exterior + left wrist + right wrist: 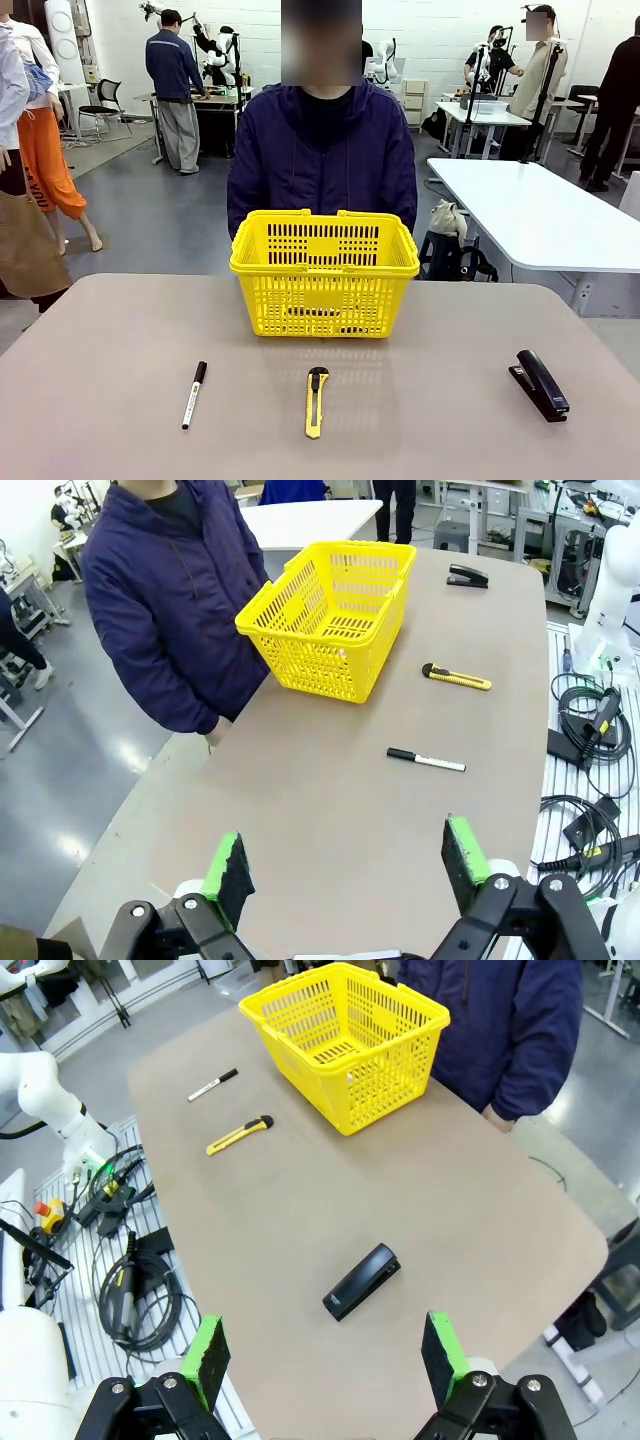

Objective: Place the items the person wants into the basket.
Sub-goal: Pick up the item the person points to and place it in the Market Basket.

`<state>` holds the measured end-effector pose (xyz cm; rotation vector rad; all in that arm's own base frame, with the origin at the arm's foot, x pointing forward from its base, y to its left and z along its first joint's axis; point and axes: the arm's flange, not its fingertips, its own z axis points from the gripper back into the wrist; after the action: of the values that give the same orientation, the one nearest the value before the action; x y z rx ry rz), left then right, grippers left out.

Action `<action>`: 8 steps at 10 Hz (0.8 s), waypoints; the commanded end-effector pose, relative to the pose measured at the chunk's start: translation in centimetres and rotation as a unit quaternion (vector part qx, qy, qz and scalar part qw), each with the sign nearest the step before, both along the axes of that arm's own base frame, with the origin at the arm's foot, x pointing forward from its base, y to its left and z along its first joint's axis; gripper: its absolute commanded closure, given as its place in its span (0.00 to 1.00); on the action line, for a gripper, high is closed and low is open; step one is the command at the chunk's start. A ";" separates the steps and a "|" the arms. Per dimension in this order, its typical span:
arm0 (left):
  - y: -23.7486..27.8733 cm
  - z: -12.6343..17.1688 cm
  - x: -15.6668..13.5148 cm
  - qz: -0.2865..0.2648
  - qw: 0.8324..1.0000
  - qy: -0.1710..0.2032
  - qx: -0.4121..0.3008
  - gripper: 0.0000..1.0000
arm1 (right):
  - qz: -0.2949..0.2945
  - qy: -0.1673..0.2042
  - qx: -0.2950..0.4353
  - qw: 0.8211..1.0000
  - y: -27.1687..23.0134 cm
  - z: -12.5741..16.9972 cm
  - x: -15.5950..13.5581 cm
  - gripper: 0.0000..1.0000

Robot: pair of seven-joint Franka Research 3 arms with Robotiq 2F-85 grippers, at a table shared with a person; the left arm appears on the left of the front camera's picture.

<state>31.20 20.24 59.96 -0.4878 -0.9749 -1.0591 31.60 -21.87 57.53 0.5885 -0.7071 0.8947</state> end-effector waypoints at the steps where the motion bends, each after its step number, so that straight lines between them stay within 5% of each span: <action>1: 0.3 0.0 0.0 -0.009 1.000 -0.013 -0.003 0.00 | 0.004 -0.011 0.012 1.000 0.0 0.0 0.1 0.00; 8: 0.3 0.0 0.0 -0.009 1.000 -0.013 -0.003 0.00 | 0.004 -0.011 0.012 1.000 0.0 0.0 0.1 0.00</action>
<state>31.06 20.34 59.83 -0.4888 -0.9704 -1.0625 31.60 -21.87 57.53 0.5884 -0.7072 0.8948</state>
